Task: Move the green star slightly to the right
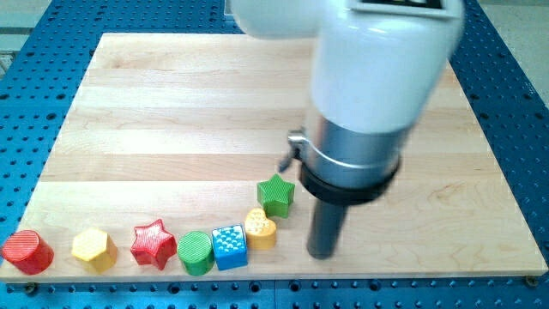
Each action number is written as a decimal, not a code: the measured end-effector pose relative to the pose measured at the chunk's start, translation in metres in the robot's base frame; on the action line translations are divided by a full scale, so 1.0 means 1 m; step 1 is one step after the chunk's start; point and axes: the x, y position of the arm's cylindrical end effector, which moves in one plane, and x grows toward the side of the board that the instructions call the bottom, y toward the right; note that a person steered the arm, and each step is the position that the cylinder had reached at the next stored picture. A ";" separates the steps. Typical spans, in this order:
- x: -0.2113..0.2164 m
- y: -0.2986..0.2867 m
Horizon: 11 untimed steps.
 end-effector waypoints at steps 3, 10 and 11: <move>-0.104 -0.030; -0.095 -0.111; -0.095 -0.070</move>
